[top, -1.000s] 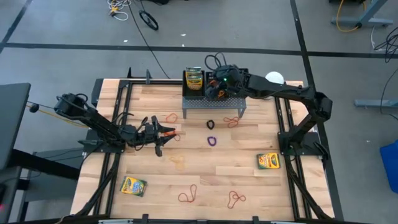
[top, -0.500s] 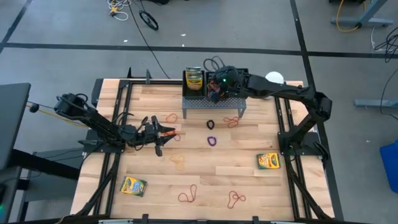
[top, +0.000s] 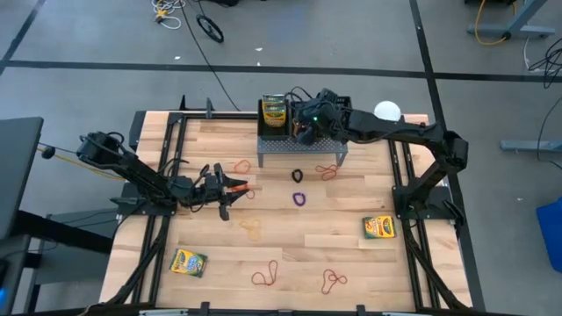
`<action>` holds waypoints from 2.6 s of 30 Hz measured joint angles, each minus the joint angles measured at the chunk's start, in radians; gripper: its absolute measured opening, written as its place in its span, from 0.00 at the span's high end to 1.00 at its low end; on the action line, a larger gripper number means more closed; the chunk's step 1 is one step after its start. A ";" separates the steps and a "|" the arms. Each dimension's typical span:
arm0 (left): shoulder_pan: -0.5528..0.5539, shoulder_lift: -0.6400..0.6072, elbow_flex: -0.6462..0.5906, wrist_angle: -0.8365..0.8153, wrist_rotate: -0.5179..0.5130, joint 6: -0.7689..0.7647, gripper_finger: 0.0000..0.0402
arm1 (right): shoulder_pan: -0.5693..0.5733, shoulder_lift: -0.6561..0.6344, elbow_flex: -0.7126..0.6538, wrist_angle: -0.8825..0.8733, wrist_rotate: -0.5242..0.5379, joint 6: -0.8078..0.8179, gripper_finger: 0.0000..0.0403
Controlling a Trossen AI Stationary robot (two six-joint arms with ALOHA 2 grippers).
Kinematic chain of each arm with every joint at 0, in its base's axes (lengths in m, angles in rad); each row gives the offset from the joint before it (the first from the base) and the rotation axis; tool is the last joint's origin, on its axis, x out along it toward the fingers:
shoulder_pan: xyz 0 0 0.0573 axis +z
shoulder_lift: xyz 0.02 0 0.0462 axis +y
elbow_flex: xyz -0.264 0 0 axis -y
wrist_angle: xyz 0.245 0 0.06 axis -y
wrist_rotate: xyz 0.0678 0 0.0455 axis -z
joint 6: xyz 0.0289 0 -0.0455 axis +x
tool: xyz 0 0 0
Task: Sort rubber bands into baskets
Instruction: Put the red rubber band into the middle black basket on the shelf
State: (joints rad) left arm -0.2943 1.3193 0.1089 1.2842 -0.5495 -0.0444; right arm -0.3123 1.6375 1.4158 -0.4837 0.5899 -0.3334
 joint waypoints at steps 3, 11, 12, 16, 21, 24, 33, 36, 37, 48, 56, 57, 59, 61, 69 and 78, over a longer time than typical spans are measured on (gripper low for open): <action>0.000 0.000 0.000 -0.001 0.000 0.000 0.67 | 0.030 0.000 0.000 0.036 0.079 -0.134 0.07; 0.000 0.000 0.000 -0.002 0.000 0.000 0.67 | 0.090 0.000 0.000 0.143 0.145 -0.288 0.07; 0.000 0.000 0.000 -0.002 0.000 0.000 0.67 | 0.092 0.000 0.000 0.145 0.142 -0.292 0.07; 0.000 0.000 0.000 -0.002 0.000 0.001 0.67 | 0.074 0.009 0.000 0.110 0.064 -0.218 0.07; 0.000 0.000 0.000 -0.002 0.002 -0.008 0.67 | 0.004 0.022 -0.001 0.031 -0.112 0.030 0.07; 0.000 0.000 0.000 -0.003 0.007 -0.018 0.67 | -0.028 0.020 -0.001 0.028 -0.202 0.153 0.07; 0.001 0.000 0.000 -0.004 0.001 -0.009 0.67 | -0.153 0.010 -0.001 -0.057 -0.379 0.562 0.19; 0.001 0.000 0.000 -0.005 0.001 -0.007 0.67 | -0.169 0.010 -0.001 -0.058 -0.388 0.601 0.33; 0.001 0.000 0.000 -0.005 0.001 -0.008 0.67 | -0.169 0.010 -0.001 -0.058 -0.397 0.609 0.39; 0.001 0.000 0.000 -0.007 0.000 -0.010 0.67 | -0.126 0.009 -0.001 -0.044 -0.294 0.522 0.97; 0.002 0.000 0.000 -0.007 -0.001 -0.011 0.67 | -0.033 0.009 -0.001 -0.046 0.064 0.198 0.79; 0.002 0.000 0.000 -0.007 -0.001 -0.011 0.67 | -0.020 0.009 -0.001 -0.045 0.095 0.146 0.76; 0.002 0.000 0.000 -0.007 -0.001 -0.012 0.67 | 0.004 0.009 -0.001 -0.045 0.152 0.062 0.68; 0.002 0.000 0.000 -0.007 -0.001 -0.012 0.67 | 0.023 0.010 0.000 -0.044 0.200 -0.009 0.59; 0.002 0.000 0.000 -0.007 -0.005 -0.012 0.67 | 0.094 0.013 0.000 0.046 0.387 -0.253 0.24; 0.002 0.000 0.000 -0.007 -0.004 -0.012 0.67 | 0.137 0.014 0.000 0.257 0.449 -0.377 0.17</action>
State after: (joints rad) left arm -0.2928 1.3193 0.1093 1.2774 -0.5540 -0.0563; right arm -0.1749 1.6512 1.4162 -0.2268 1.0389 -0.7105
